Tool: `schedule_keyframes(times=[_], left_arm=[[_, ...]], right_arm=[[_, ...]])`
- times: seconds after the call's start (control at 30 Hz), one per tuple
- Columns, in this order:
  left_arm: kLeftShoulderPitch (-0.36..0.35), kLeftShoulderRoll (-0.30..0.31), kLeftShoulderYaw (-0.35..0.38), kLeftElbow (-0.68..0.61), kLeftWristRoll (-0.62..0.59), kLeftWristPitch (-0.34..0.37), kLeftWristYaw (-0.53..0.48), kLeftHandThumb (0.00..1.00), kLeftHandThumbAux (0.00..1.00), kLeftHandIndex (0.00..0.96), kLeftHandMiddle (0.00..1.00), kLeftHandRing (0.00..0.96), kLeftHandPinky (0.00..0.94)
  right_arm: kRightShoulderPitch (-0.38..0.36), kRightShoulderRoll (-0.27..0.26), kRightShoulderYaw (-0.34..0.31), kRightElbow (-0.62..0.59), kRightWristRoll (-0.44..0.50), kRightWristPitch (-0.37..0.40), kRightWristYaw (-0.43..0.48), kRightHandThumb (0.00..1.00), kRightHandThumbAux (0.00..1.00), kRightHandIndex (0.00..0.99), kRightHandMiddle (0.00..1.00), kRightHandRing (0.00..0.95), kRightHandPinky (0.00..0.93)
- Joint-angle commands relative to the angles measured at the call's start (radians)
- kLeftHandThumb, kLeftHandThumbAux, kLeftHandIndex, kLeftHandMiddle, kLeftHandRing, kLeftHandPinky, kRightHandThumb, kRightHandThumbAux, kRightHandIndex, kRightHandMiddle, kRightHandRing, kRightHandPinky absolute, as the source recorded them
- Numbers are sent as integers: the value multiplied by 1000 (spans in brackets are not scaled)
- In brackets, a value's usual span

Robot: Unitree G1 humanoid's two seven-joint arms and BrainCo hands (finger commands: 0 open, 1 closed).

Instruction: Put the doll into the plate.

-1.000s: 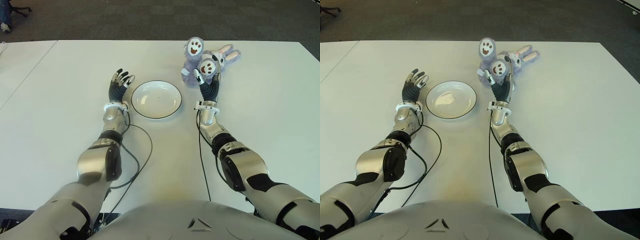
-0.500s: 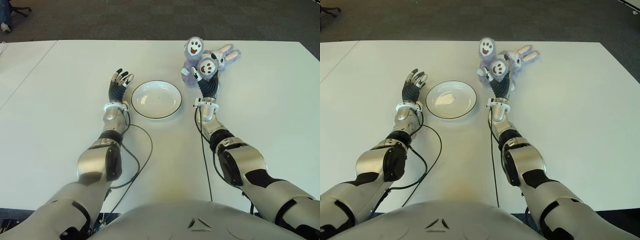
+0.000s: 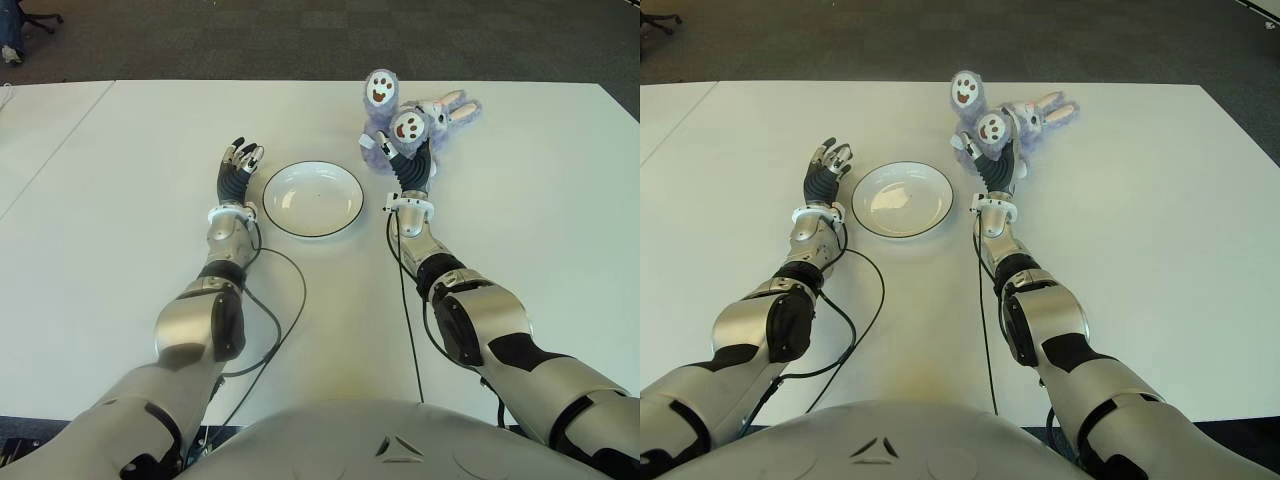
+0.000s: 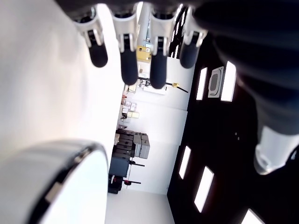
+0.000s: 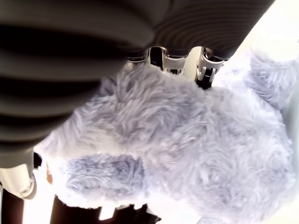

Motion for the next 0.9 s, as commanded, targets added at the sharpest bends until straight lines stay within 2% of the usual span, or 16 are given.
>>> schedule_keyframes(times=[0.03,0.67,0.9], left_arm=[[121,-45,8,91,-1,127,17,0,566,140,216,182,91],[121,-50,4,91,5,118,19,0,521,129,207,178,91],[120,-50,9,92,-1,122,13,0,515,133,201,172,111]], right_arm=[[-18,12,-9,18,14,37,16,232,521,73,0,0,0],[-33,21,-37,28,41,99,92,285,520,127,0,0,0],[-44,17,-53,34,49,111,116,326,577,149,0,0,0]])
